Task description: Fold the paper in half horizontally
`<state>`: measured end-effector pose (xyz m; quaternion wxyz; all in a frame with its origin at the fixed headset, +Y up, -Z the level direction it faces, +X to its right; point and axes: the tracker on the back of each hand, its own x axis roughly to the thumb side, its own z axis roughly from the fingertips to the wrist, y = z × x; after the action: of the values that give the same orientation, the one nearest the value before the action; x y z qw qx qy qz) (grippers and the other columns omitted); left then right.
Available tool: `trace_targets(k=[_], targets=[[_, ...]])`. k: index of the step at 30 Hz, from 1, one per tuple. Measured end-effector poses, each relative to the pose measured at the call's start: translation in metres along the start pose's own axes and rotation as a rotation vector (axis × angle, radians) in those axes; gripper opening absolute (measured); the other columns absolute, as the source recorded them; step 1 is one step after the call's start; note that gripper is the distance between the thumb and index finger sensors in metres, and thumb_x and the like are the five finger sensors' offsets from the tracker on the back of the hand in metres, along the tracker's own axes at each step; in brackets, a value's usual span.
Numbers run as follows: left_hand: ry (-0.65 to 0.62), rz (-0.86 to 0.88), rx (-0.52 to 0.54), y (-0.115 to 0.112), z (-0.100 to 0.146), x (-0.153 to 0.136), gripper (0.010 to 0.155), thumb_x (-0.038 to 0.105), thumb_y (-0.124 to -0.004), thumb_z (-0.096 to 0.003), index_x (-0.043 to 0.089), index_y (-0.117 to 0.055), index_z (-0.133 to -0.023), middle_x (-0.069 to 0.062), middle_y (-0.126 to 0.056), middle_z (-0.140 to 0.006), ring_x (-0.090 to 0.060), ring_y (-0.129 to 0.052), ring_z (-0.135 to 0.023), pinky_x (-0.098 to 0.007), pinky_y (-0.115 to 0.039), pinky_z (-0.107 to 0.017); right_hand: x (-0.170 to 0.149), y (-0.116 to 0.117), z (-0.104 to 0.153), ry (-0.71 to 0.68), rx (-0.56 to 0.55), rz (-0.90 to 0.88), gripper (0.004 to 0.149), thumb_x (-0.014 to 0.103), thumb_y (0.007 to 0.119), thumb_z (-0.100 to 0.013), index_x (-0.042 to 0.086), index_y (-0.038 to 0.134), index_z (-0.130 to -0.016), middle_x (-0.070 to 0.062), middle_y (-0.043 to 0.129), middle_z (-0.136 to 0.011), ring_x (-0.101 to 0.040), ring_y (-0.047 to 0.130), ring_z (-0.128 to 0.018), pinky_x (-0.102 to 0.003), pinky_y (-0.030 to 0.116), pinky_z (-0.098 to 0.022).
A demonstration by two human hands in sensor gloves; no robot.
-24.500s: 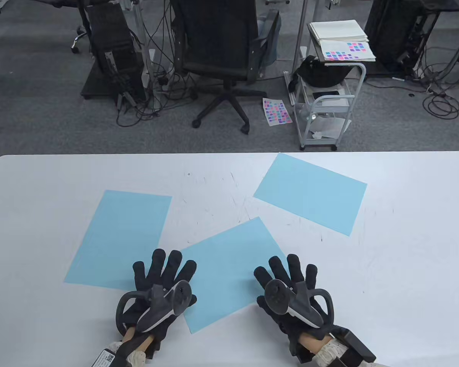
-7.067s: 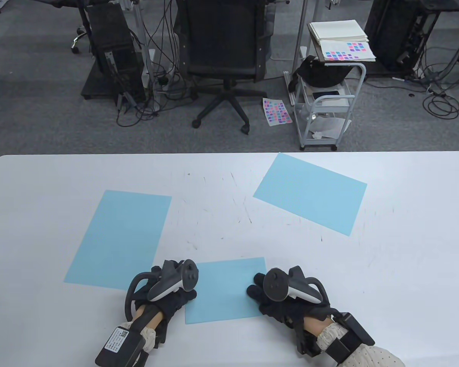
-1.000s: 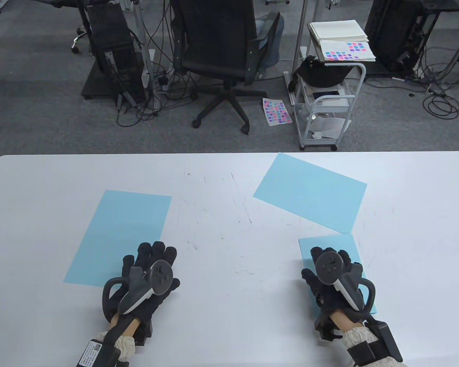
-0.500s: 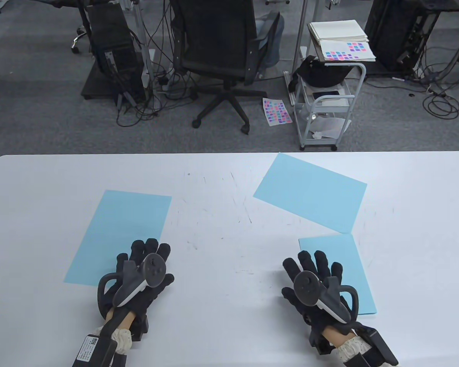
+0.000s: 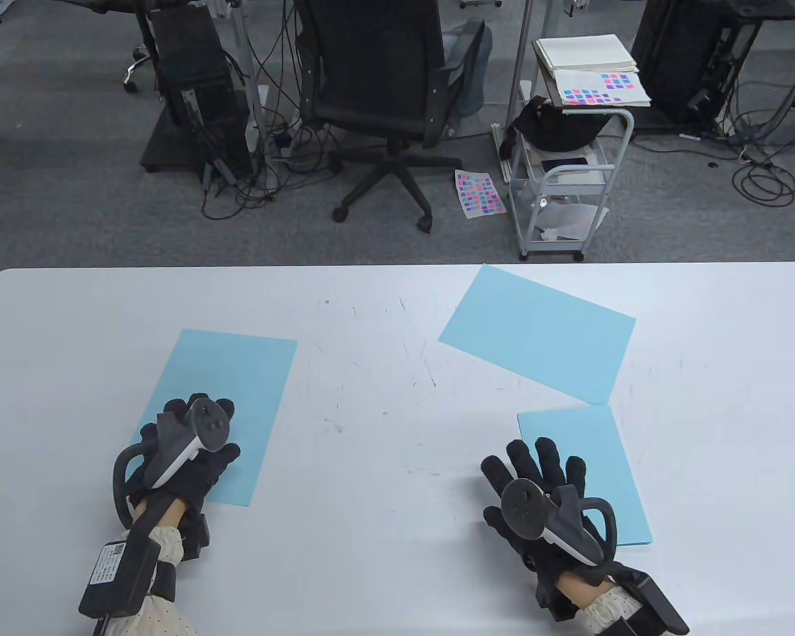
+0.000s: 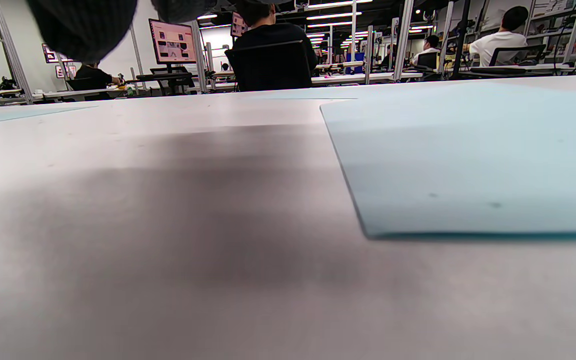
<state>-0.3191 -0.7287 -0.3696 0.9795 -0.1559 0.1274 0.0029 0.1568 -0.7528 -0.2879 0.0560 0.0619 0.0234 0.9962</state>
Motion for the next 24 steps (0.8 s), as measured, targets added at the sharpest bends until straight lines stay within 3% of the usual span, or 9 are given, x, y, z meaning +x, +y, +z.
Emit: trace_targets(k=[6, 12, 17, 24], targets=[[0.053, 0.03, -0.102, -0.009, -0.031, -0.014, 0.069, 0.054, -0.065, -0.0417, 0.061, -0.029, -0.101, 0.022, -0.02, -0.12, -0.016, -0.02, -0.118, -0.052, -0.031, -0.091, 0.0, 0.0, 0.0, 0.002, 0.016, -0.011, 0.07, 0.053, 0.071, -0.043, 0.042, 0.041, -0.106, 0.001, 0.025, -0.12, -0.039, 0.009, -0.107, -0.069, 0.012, -0.072], [0.055, -0.039, -0.167, -0.025, -0.052, -0.008, 0.066, 0.049, -0.067, -0.0428, 0.066, -0.034, -0.097, 0.027, -0.02, -0.117, -0.012, -0.02, -0.117, -0.049, -0.031, -0.091, -0.002, -0.001, -0.001, 0.007, 0.03, -0.021, 0.07, 0.052, 0.071, -0.043, 0.042, 0.042, -0.106, 0.001, 0.025, -0.12, -0.039, 0.009, -0.107, -0.069, 0.012, -0.072], [0.017, -0.093, -0.189, -0.034, -0.056, 0.0, 0.061, 0.048, -0.063, -0.0423, 0.07, -0.035, -0.093, 0.038, -0.016, -0.11, -0.005, -0.017, -0.115, -0.046, -0.03, -0.091, -0.004, -0.001, -0.002, 0.006, 0.037, -0.049, 0.07, 0.053, 0.071, -0.043, 0.041, 0.042, -0.106, 0.001, 0.026, -0.12, -0.039, 0.01, -0.107, -0.069, 0.012, -0.072], [-0.029, -0.066, -0.203, -0.04, -0.052, 0.009, 0.061, 0.051, -0.061, -0.0411, 0.069, -0.034, -0.093, 0.037, -0.019, -0.111, -0.005, -0.019, -0.115, -0.047, -0.032, -0.09, -0.005, -0.001, -0.003, 0.008, 0.049, -0.054, 0.07, 0.053, 0.07, -0.043, 0.04, 0.042, -0.106, 0.001, 0.026, -0.12, -0.039, 0.01, -0.107, -0.069, 0.012, -0.072]])
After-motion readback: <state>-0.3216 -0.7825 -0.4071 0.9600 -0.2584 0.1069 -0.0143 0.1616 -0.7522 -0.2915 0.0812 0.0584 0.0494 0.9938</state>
